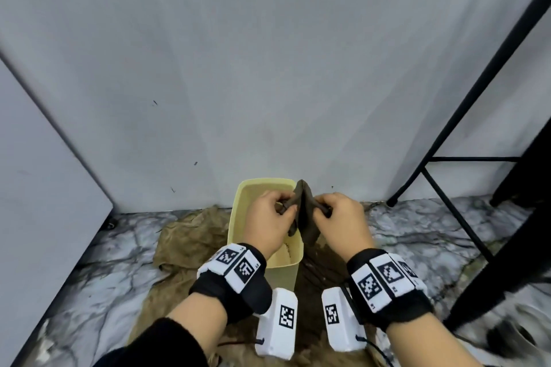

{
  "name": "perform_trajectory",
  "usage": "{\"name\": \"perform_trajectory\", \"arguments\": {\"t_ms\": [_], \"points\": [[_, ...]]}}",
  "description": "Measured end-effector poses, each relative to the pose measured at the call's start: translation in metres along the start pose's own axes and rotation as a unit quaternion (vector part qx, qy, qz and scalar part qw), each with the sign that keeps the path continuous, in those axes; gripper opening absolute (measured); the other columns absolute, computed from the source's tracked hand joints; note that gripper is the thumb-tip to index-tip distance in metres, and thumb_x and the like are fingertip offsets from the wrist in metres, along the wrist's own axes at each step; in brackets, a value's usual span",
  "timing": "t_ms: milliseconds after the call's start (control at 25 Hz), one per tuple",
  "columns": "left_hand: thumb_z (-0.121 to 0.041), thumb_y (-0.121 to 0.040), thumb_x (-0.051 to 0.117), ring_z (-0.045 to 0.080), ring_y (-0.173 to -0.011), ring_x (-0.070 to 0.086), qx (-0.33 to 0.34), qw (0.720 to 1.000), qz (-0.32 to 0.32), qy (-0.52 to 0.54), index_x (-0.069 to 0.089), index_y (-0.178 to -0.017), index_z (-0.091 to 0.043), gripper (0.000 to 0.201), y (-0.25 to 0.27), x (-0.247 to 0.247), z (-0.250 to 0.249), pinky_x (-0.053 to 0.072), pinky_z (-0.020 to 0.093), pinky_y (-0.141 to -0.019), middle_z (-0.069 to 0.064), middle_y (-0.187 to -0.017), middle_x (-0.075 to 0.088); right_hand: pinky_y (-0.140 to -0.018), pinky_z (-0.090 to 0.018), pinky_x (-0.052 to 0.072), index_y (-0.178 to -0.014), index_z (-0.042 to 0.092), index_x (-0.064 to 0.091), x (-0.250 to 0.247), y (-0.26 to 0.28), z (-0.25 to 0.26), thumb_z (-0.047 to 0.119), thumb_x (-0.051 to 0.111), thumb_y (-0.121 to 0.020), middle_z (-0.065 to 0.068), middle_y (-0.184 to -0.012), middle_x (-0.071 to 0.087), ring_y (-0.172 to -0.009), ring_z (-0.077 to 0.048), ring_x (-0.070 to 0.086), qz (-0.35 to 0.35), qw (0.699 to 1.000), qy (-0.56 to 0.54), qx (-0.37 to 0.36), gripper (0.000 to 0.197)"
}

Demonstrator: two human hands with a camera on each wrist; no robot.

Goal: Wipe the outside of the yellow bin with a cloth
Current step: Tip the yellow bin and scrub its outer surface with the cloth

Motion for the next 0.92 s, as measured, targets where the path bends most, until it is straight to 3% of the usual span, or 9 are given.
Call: {"name": "perform_trajectory", "arguments": {"t_ms": [80,320,440,520,560,640,720,800,920], "points": [[-0.013,-0.079,0.063,0.015,-0.078,0.060,0.007,1.000,-0.002,0.006,0.066,-0.099,-0.019,0.020,0.014,0.003,0.003,0.056,0.039,-0.077,-0.002,-0.094,0.061,-0.075,-0.023,0.038,-0.099,0.011,0.067,0.006,0.014,0.002,0.011,0.055,-0.080,-0.012,-0.099,0.067,-0.093,-0.026,0.059,-0.004,1.000,-0.002,-0.005,0.022],[-0.009,-0.080,0.063,0.021,-0.084,0.064,-0.007,0.999,0.008,0.034,0.064,-0.109,-0.016,0.030,0.023,0.004,0.018,0.056,0.043,-0.081,0.002,-0.097,0.064,-0.086,-0.029,0.046,-0.106,0.012,0.065,0.019,0.031,-0.001,0.015,0.059,-0.083,-0.010,-0.104,0.067,-0.097,-0.022,0.060,-0.009,0.998,-0.059,-0.010,0.024],[-0.007,-0.081,0.061,0.026,-0.085,0.065,-0.033,0.997,0.020,0.065,0.062,-0.112,-0.016,0.032,0.018,0.008,0.025,0.055,0.043,-0.083,0.013,-0.100,0.067,-0.080,-0.016,0.044,-0.106,0.012,0.065,0.029,0.029,-0.009,0.018,0.056,-0.087,-0.007,-0.103,0.065,-0.095,-0.017,0.059,-0.008,0.992,-0.130,-0.001,0.022],[-0.004,-0.082,0.060,0.025,-0.085,0.066,-0.052,0.994,0.029,0.096,0.061,-0.113,-0.014,0.033,0.014,0.013,0.030,0.057,0.033,-0.078,0.015,-0.100,0.068,-0.076,-0.003,0.039,-0.102,0.014,0.068,0.034,0.024,-0.020,0.017,0.055,-0.087,-0.005,-0.103,0.061,-0.096,-0.015,0.057,-0.018,0.981,-0.191,0.019,0.019],[-0.002,-0.082,0.059,0.023,-0.084,0.065,-0.058,0.991,0.034,0.116,0.061,-0.113,-0.013,0.033,0.013,0.016,0.031,0.057,0.024,-0.071,0.015,-0.098,0.069,-0.080,-0.002,0.038,-0.099,0.017,0.069,0.036,0.021,-0.026,0.017,0.057,-0.086,-0.005,-0.107,0.059,-0.101,-0.015,0.056,-0.025,0.975,-0.220,0.032,0.017],[0.001,-0.083,0.057,0.015,-0.079,0.065,-0.063,0.985,0.043,0.152,0.062,-0.110,-0.012,0.031,0.012,0.020,0.034,0.054,0.013,-0.063,0.009,-0.090,0.069,-0.093,-0.017,0.041,-0.089,0.027,0.067,0.041,0.018,-0.037,0.017,0.063,-0.082,-0.004,-0.114,0.057,-0.111,-0.015,0.053,-0.033,0.962,-0.266,0.055,0.013],[0.004,-0.083,0.056,0.005,-0.072,0.064,-0.066,0.981,0.055,0.172,0.062,-0.108,-0.012,0.031,0.009,0.026,0.035,0.053,0.012,-0.064,0.000,-0.084,0.067,-0.091,-0.029,0.047,-0.083,0.031,0.063,0.046,0.016,-0.044,0.015,0.065,-0.081,-0.002,-0.108,0.062,-0.107,-0.016,0.058,-0.019,0.943,-0.325,0.068,0.016],[0.005,-0.084,0.054,-0.002,-0.071,0.065,-0.068,0.978,0.065,0.184,0.062,-0.108,-0.014,0.032,0.008,0.031,0.036,0.053,0.011,-0.067,-0.003,-0.085,0.067,-0.081,-0.027,0.051,-0.084,0.028,0.058,0.047,0.015,-0.047,0.009,0.064,-0.081,-0.004,-0.100,0.065,-0.097,-0.015,0.063,-0.002,0.917,-0.390,0.078,0.020],[0.009,-0.086,0.048,-0.007,-0.065,0.063,-0.072,0.973,0.094,0.196,0.056,-0.117,-0.005,0.035,0.008,0.039,0.035,0.050,0.009,-0.062,0.000,-0.091,0.065,-0.082,-0.022,0.052,-0.100,0.033,0.053,0.047,0.016,-0.053,0.007,0.063,-0.081,0.000,-0.107,0.065,-0.099,-0.007,0.063,0.006,0.896,-0.434,0.094,0.034]]}}
Point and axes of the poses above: each hand's wrist, its own y-axis away from the middle knuckle, its own x-axis out of the palm, z = x × y, the point moved 2 cm from there along -y, towards the middle knuckle
